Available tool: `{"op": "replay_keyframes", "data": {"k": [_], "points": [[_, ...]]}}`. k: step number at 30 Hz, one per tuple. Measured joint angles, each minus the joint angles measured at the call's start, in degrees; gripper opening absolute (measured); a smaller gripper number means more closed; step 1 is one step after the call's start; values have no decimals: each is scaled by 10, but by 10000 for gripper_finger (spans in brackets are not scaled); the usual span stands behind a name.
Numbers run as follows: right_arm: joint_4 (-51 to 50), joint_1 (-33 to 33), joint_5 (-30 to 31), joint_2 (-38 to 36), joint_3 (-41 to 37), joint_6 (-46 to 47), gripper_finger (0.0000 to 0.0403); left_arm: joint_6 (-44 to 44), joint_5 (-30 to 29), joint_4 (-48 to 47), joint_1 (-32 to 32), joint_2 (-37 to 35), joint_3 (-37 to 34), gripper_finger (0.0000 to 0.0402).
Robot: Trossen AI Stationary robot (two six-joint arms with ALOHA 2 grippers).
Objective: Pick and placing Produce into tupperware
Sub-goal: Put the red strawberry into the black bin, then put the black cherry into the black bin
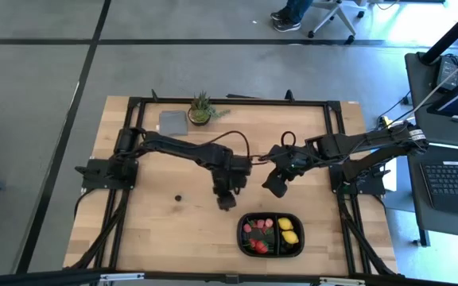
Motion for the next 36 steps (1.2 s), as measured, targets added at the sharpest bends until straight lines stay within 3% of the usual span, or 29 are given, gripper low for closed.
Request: {"op": "replay_keyframes", "data": {"k": [8, 14, 18, 26, 36], "points": [[0, 0, 0, 0, 0, -1, 303, -30, -95, 175, -59, 3, 3, 130], [7, 0, 0, 0, 0, -2, 303, -44, -236, 203, -94, 4, 4, 135], [16, 0, 0, 0, 0, -2, 303, -48, -290, 204, -109, 6, 4, 141], [26, 0, 0, 0, 0, 0, 303, -62, -267, 279, -134, 63, 5, 132], [28, 0, 6, 0, 0, 2, 303, -57, -269, 280, -139, 74, 4, 174]]}}
